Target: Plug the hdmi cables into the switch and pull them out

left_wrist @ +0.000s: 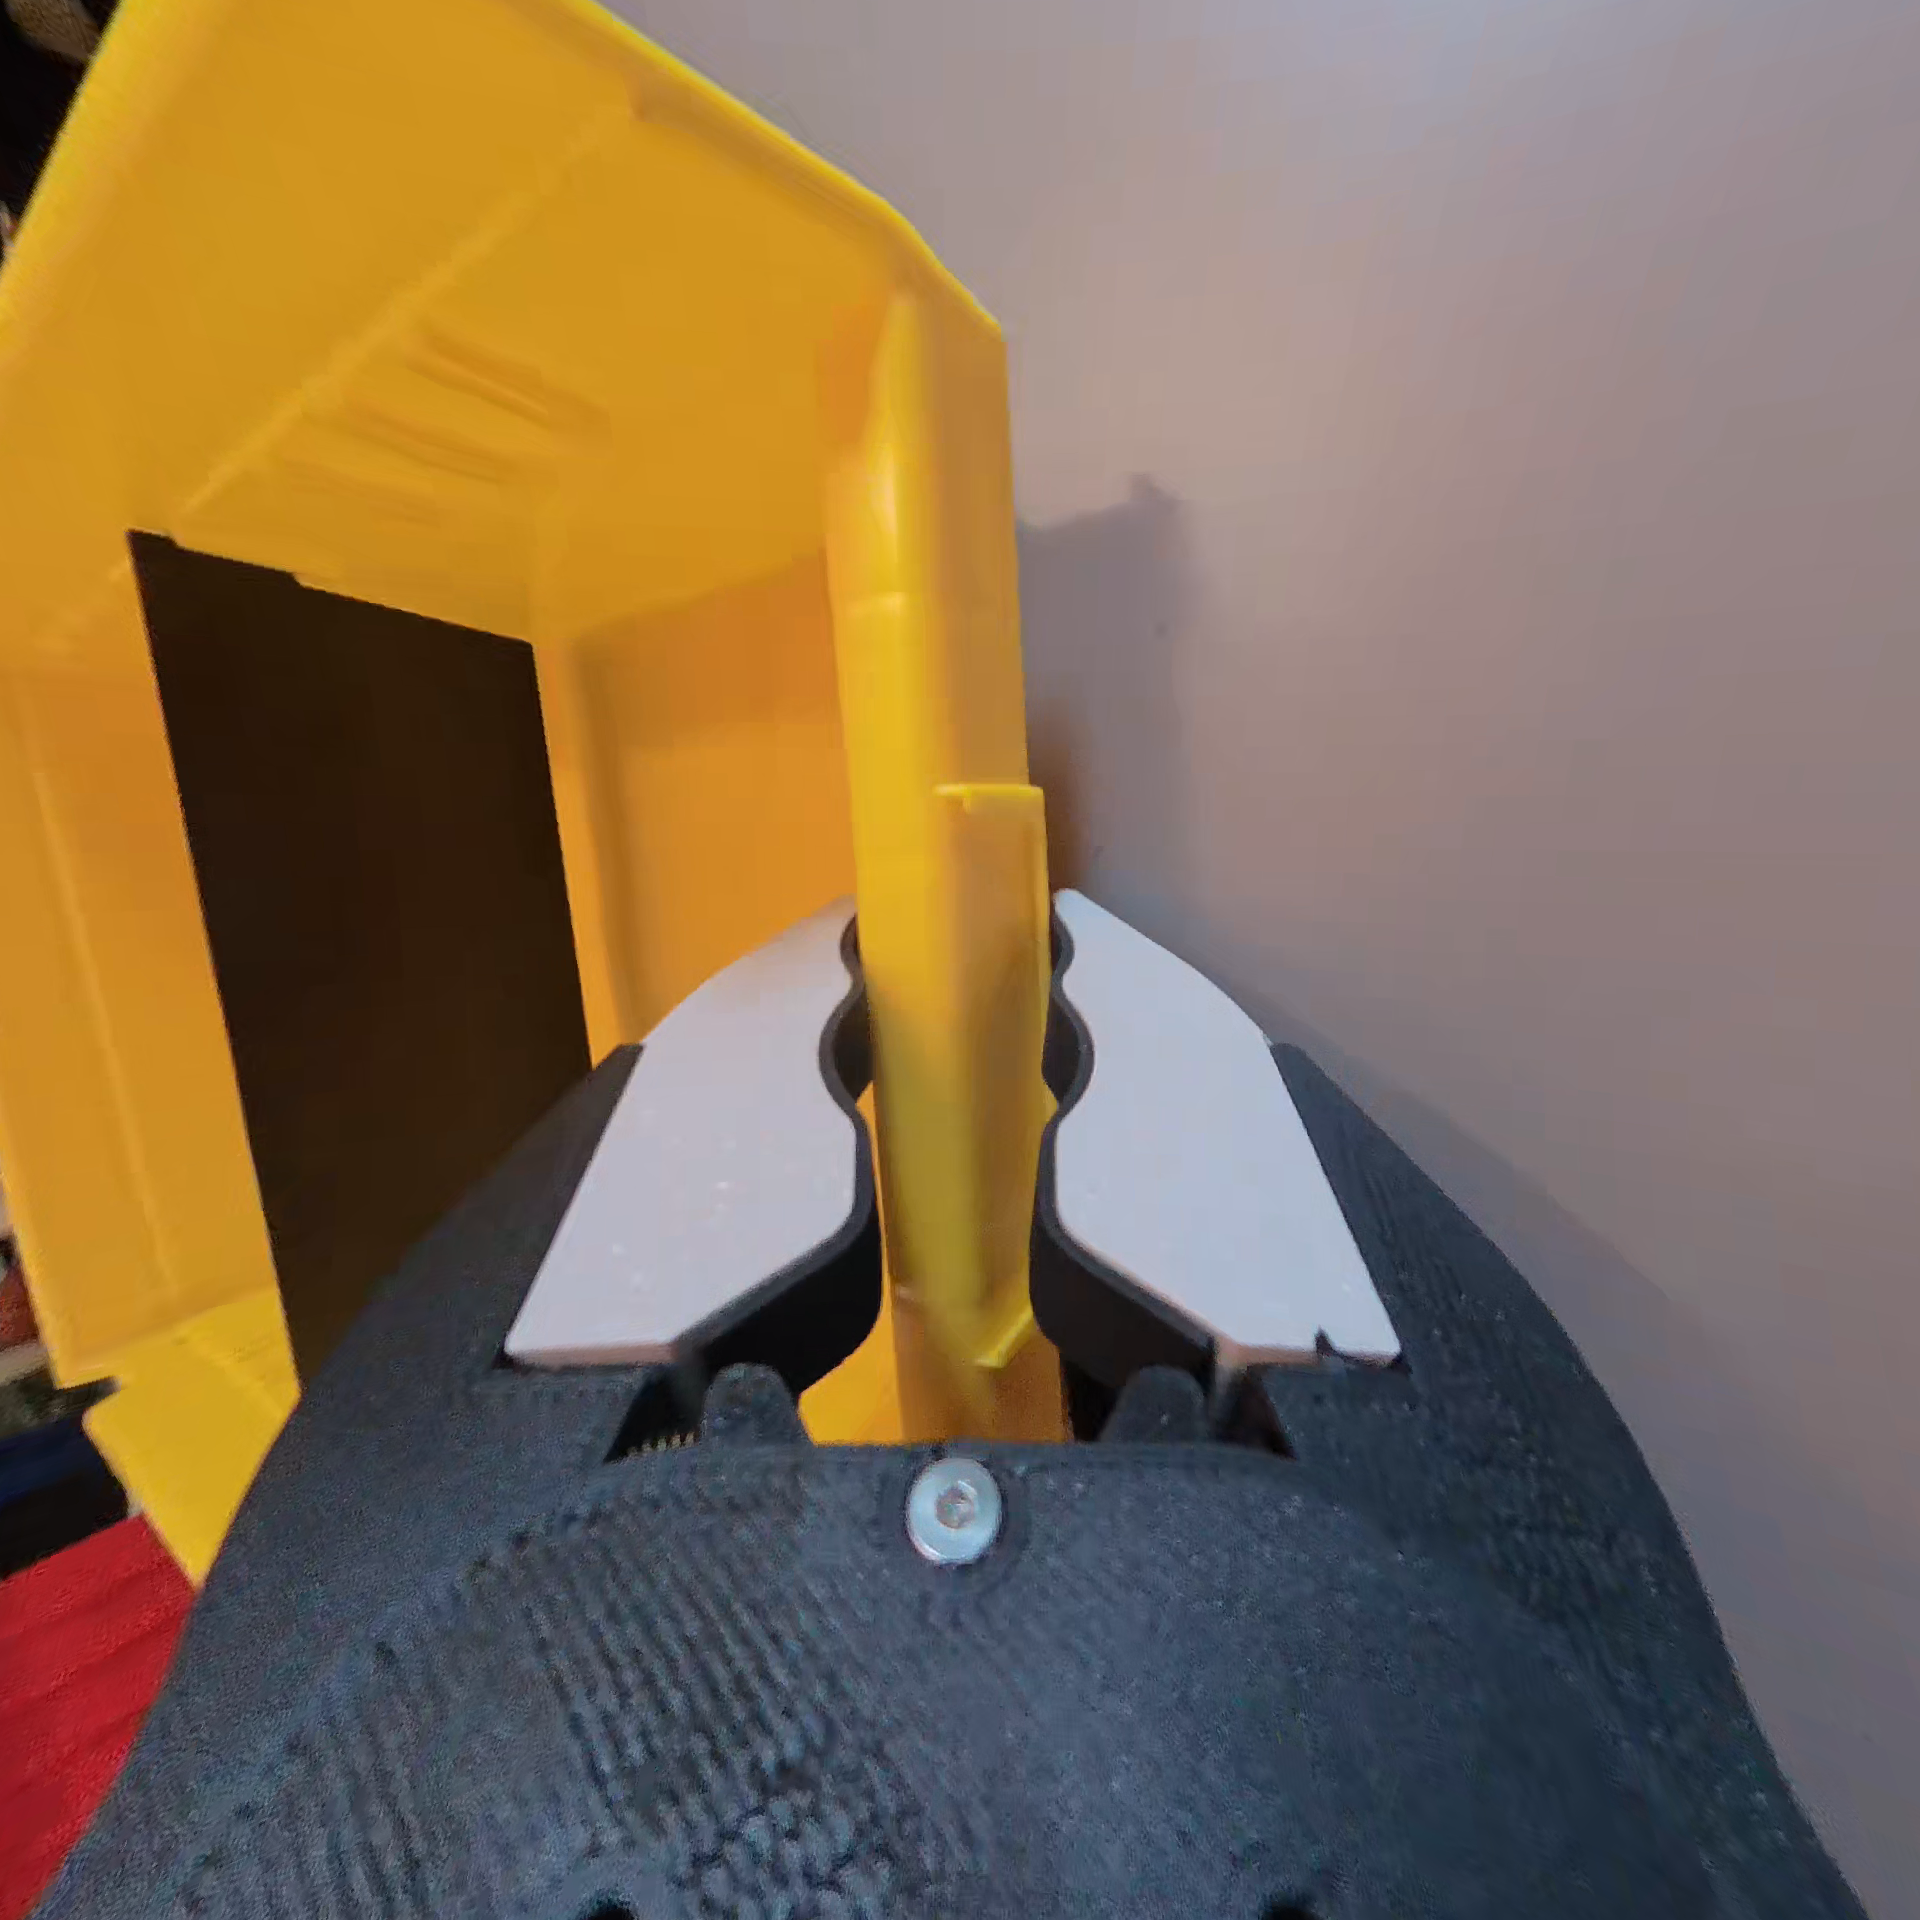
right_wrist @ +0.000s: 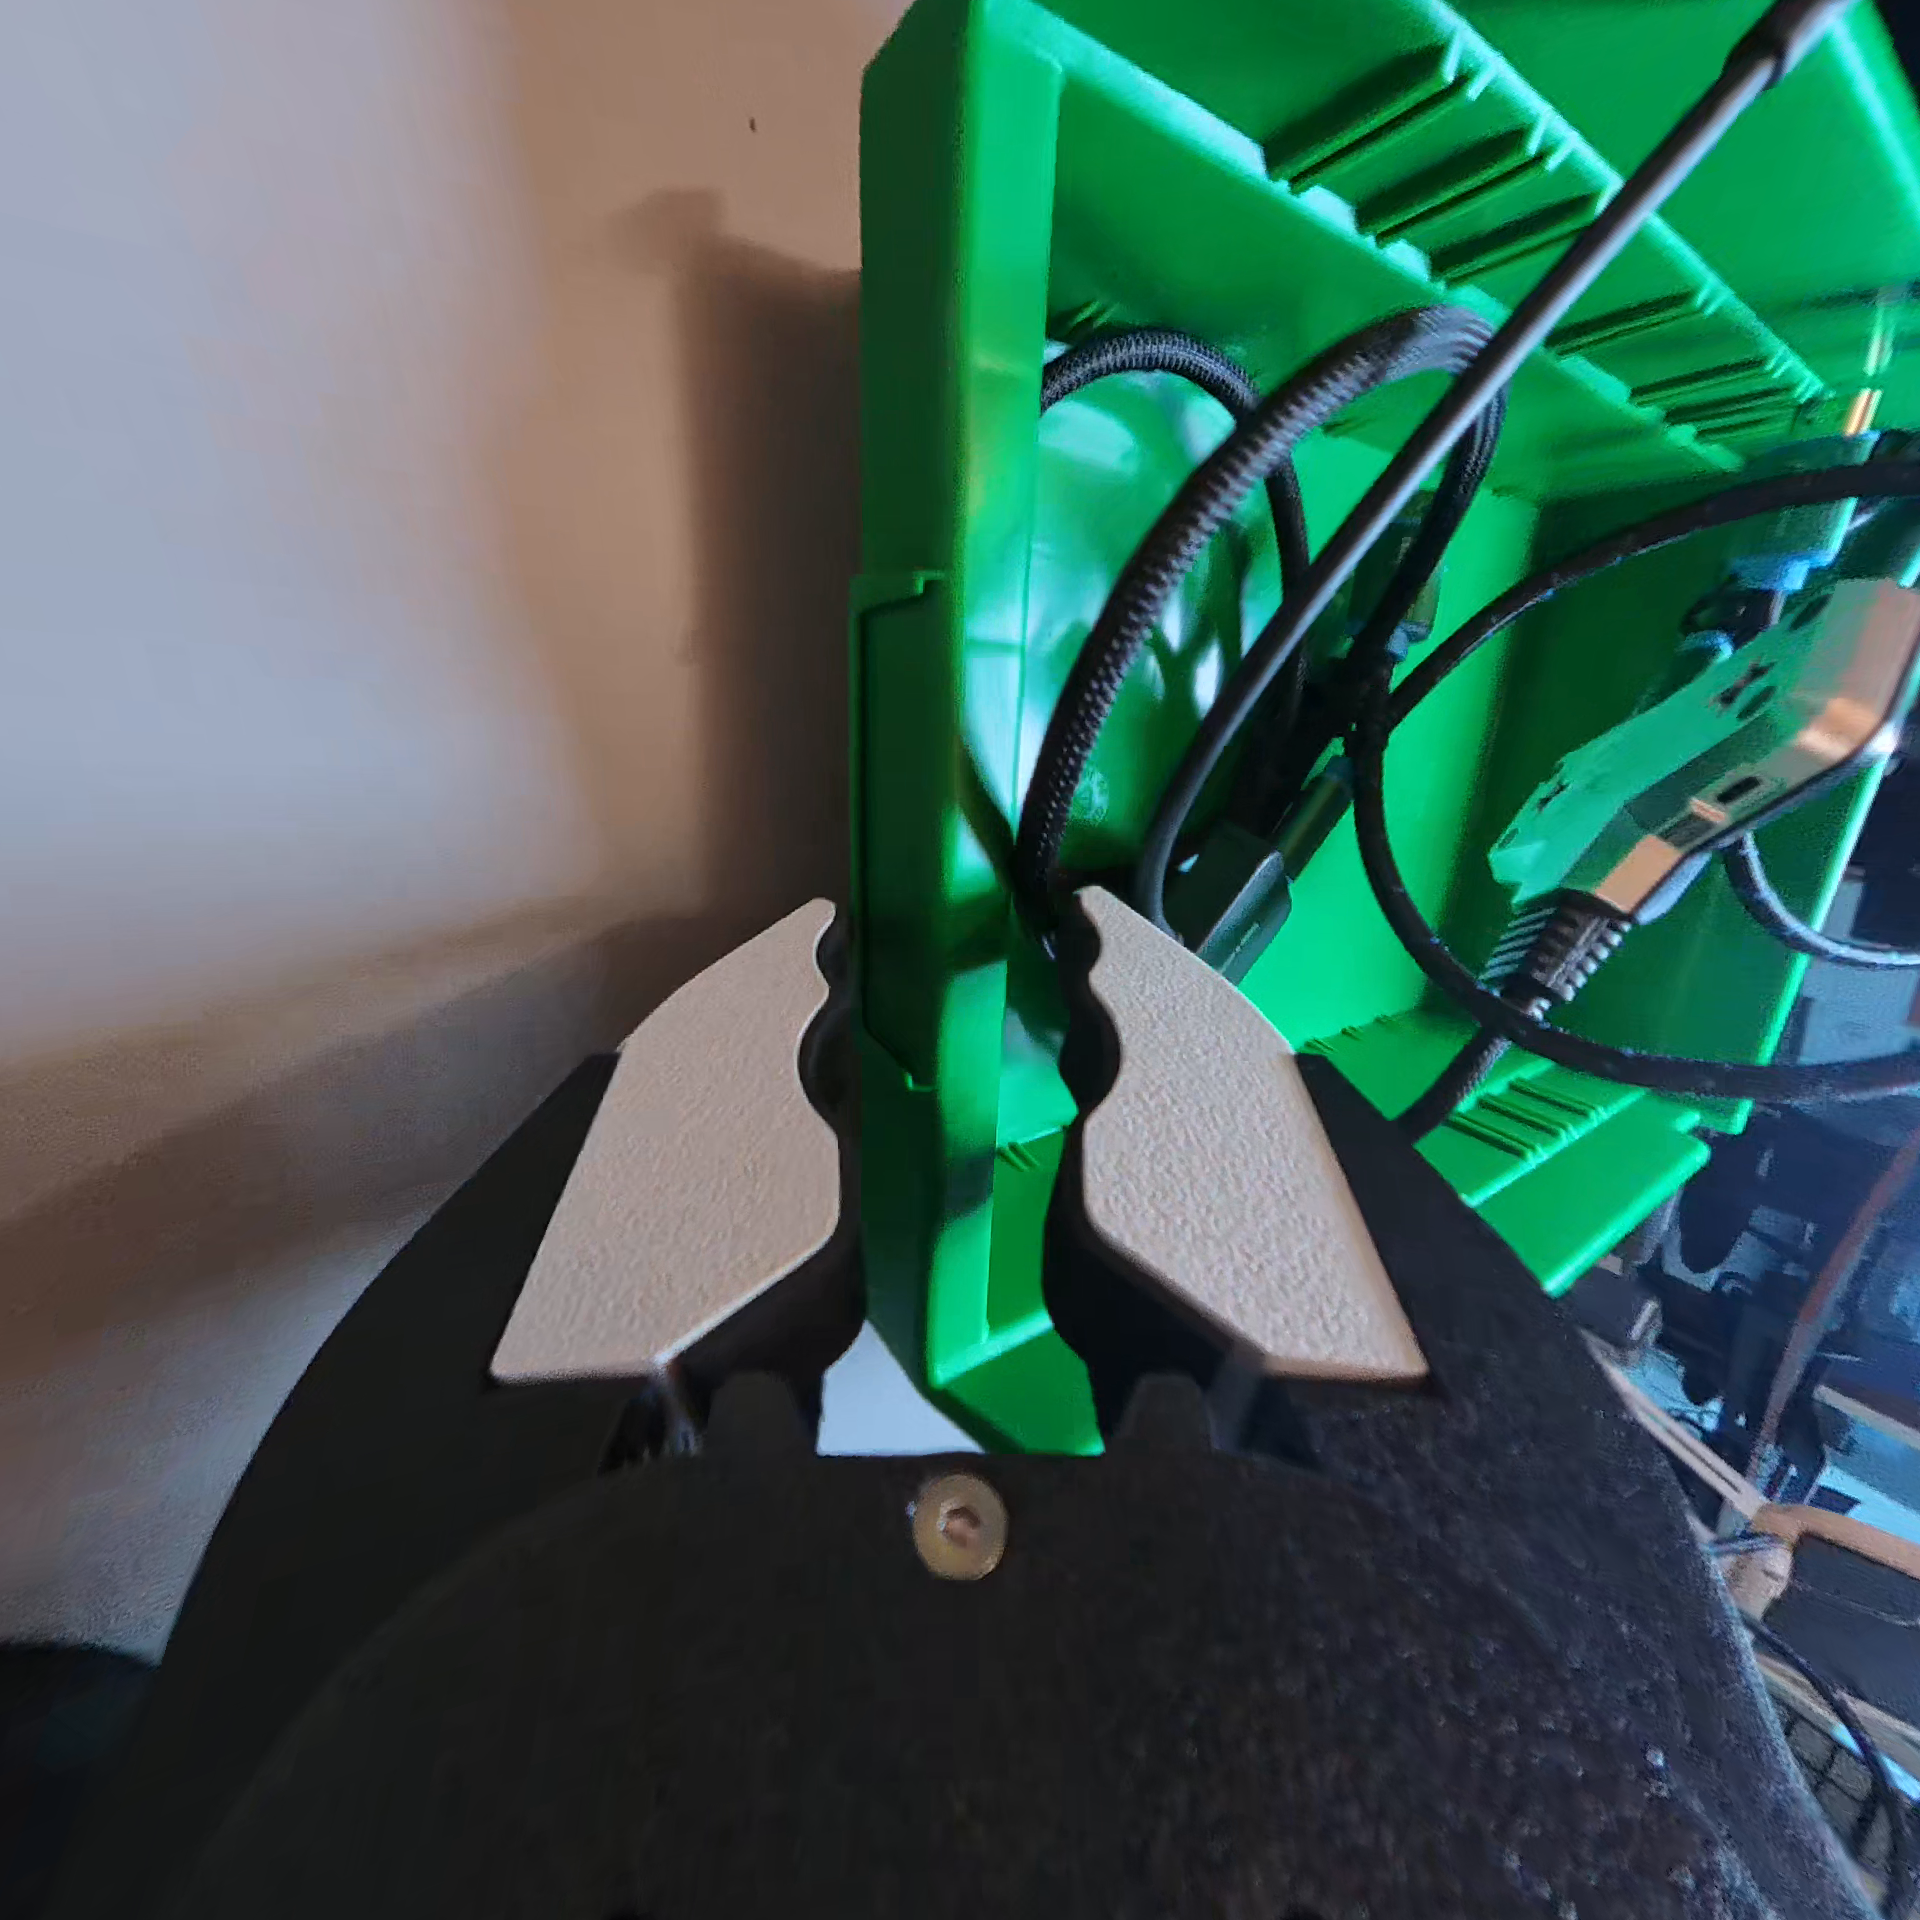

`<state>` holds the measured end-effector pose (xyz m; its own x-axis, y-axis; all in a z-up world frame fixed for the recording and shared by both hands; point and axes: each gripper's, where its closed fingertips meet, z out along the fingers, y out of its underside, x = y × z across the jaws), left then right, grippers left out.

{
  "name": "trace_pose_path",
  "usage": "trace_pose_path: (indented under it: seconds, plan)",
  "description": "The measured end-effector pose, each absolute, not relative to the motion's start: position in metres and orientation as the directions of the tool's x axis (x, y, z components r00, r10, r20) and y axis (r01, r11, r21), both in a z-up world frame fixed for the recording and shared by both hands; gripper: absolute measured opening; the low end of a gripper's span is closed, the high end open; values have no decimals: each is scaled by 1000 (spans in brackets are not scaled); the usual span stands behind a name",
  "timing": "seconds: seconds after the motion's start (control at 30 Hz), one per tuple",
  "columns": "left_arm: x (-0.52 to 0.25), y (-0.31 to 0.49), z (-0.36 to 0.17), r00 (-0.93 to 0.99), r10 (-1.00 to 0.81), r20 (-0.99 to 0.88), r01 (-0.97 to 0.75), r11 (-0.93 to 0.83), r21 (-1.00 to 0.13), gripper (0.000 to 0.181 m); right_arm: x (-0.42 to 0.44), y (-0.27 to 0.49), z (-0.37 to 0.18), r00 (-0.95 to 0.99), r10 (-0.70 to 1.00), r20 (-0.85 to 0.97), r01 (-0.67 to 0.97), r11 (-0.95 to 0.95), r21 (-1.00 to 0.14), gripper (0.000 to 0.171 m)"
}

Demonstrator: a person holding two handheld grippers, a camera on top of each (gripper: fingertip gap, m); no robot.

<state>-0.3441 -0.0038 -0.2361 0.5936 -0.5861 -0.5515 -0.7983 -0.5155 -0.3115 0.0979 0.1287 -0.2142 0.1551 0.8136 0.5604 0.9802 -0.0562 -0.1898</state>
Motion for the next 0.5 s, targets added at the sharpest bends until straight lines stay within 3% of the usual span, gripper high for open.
trace_pose_path:
  seconds: [0.1, 0.5]
  plan:
    - [-307, 0, -236, 564, -620, -545, -822, -486, -297, 30, 96, 128, -214, 107, 789, 605, 984, 4, -180, 36]
    - [-142, 34, -228, 247, -733, -633, -943, -31, -332, 35, 93, 42, -213, -35, 774, 633, 947, 228, -227, 36]
